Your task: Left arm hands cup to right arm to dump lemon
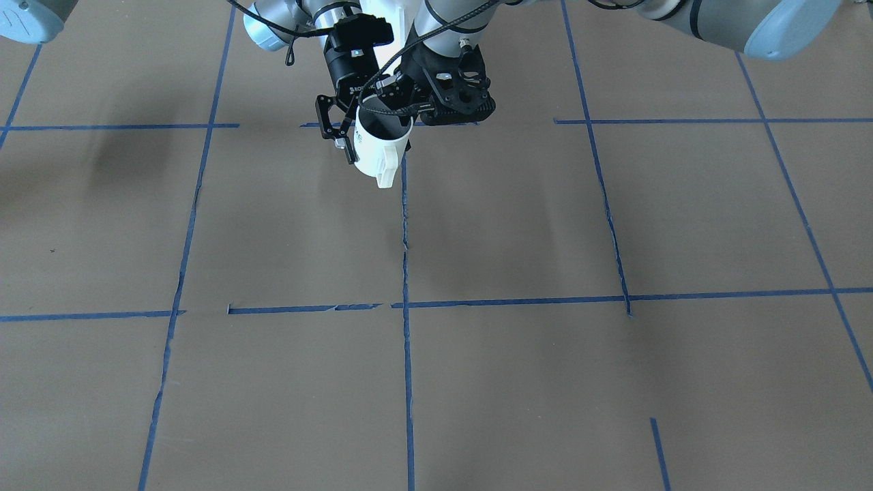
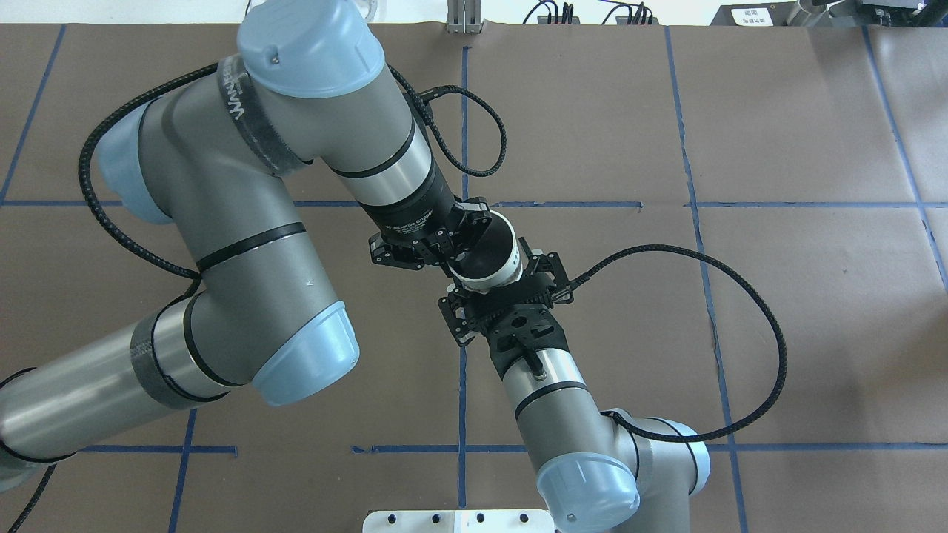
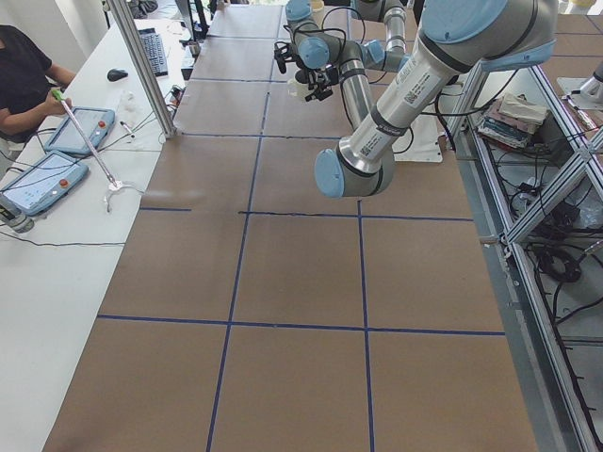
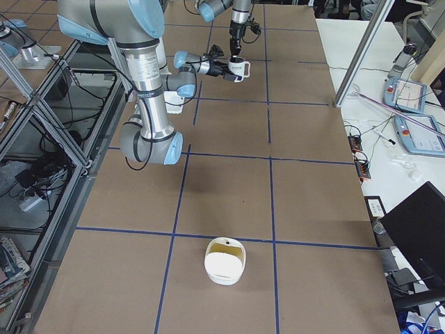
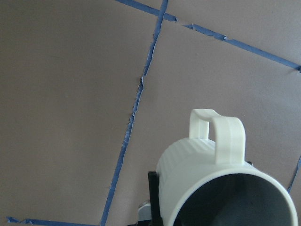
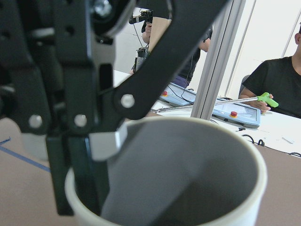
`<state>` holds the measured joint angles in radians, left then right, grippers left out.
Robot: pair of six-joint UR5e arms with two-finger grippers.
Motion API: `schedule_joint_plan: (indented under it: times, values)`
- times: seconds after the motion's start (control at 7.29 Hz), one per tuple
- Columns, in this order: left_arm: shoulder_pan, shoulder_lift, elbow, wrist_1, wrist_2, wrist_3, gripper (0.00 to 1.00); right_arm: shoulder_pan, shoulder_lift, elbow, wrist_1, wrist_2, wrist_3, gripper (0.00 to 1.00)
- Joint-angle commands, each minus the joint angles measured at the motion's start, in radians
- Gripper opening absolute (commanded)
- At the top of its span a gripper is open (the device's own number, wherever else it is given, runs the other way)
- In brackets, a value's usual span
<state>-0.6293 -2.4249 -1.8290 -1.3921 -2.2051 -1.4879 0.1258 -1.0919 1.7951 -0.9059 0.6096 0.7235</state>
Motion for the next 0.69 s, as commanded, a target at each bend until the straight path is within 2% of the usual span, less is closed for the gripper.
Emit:
schedule_joint_plan:
  times: [0.0,0.27,0.55]
  values:
    - [-0.001,-0.003,-0.004,0.001,-0.001,0.0,0.0,-0.005,-0.003,-0.005,0.001,-0.002,-0.018,1.0]
    - [-0.038,-0.003,-0.048,0.016,-0.002,0.0,0.0,-0.009,-0.005,-0.087,0.007,-0.002,-0.018,1.0]
    - [-0.125,0.039,-0.119,0.015,-0.013,0.009,0.0,-0.008,0.0,-0.079,0.009,0.013,-0.016,1.0]
